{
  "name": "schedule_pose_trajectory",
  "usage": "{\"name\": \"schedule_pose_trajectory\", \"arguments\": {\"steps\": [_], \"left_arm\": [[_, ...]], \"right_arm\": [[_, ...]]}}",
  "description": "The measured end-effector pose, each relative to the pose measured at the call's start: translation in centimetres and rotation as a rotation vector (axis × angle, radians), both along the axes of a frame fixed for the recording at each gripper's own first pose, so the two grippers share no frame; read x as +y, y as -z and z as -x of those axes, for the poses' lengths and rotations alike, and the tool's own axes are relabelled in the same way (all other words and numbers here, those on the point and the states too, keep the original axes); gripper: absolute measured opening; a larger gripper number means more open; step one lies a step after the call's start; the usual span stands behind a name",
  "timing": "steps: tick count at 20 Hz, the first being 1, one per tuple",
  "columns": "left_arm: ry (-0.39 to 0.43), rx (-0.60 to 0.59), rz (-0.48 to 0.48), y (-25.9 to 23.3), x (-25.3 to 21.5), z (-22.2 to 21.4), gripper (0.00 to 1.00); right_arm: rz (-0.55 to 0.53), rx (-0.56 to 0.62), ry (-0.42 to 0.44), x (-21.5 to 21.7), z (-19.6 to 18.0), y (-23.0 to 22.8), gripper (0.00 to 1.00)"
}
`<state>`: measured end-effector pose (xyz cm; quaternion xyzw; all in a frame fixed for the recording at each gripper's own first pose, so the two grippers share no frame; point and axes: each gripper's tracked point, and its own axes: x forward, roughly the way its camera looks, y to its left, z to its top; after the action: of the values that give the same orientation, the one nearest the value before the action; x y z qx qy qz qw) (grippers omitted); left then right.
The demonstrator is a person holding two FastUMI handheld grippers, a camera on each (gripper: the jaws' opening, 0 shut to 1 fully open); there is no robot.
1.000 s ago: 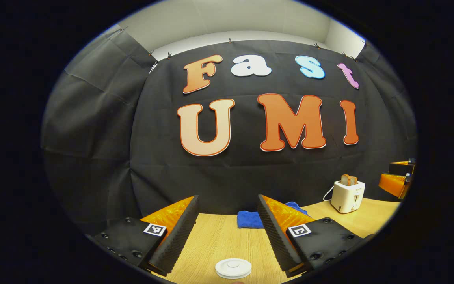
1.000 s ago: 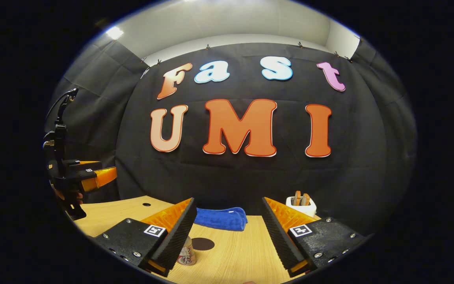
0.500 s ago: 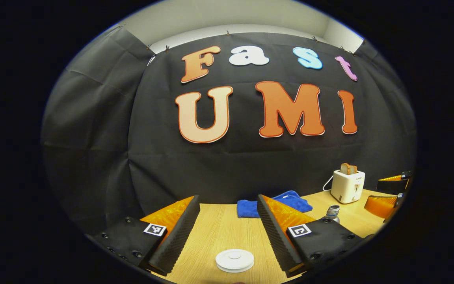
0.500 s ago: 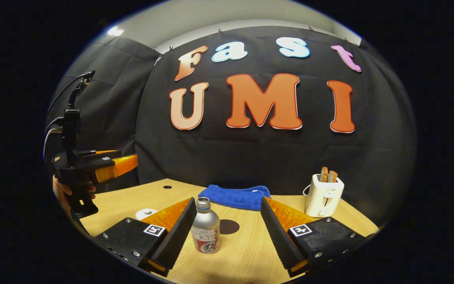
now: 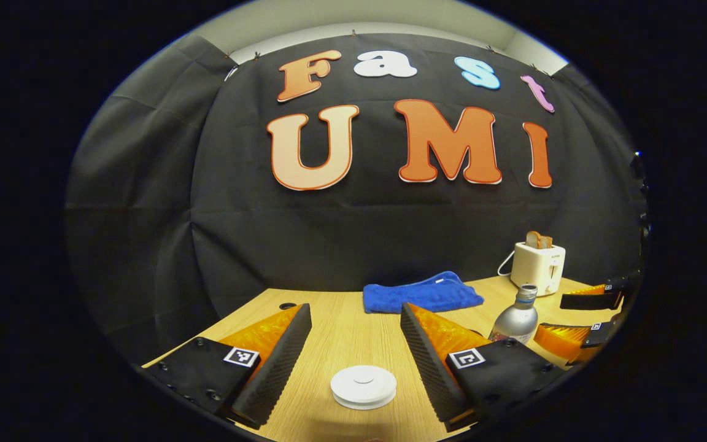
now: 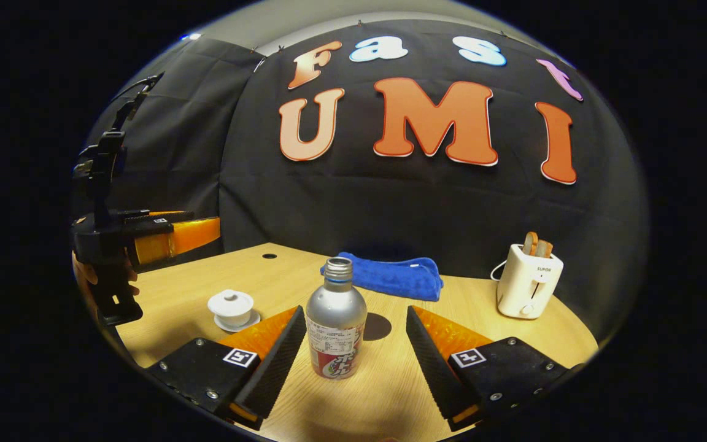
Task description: Open the teacup lid with one hand, grasp the water bottle and pour water into the teacup with the other hand; after pouring, place the water bottle on the coaster and then close the teacup lid.
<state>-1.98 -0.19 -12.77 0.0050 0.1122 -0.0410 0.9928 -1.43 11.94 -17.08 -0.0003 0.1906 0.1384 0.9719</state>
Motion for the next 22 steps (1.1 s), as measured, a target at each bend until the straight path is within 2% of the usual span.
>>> {"name": "schedule_pose_trajectory", "arguments": {"steps": [14, 18, 20, 22], "left_arm": [[0.013, 0.179, 0.005, 8.6, 1.1, 0.3, 0.97], [0.034, 0.231, -0.006, 10.5, 0.5, 0.2, 0.98], [0.047, 0.242, -0.01, 11.0, 0.0, -0.1, 0.97], [0.056, 0.259, -0.02, 11.7, -0.4, -0.3, 0.95]], "right_arm": [[-0.026, 0.174, -0.037, 2.4, -1.7, 6.7, 0.98], [-0.049, 0.198, -0.048, 3.0, -1.8, 7.4, 0.92], [-0.042, 0.192, -0.051, 3.0, -2.1, 7.5, 0.8], [-0.039, 0.19, -0.049, 2.8, -2.2, 7.5, 0.78]]}}
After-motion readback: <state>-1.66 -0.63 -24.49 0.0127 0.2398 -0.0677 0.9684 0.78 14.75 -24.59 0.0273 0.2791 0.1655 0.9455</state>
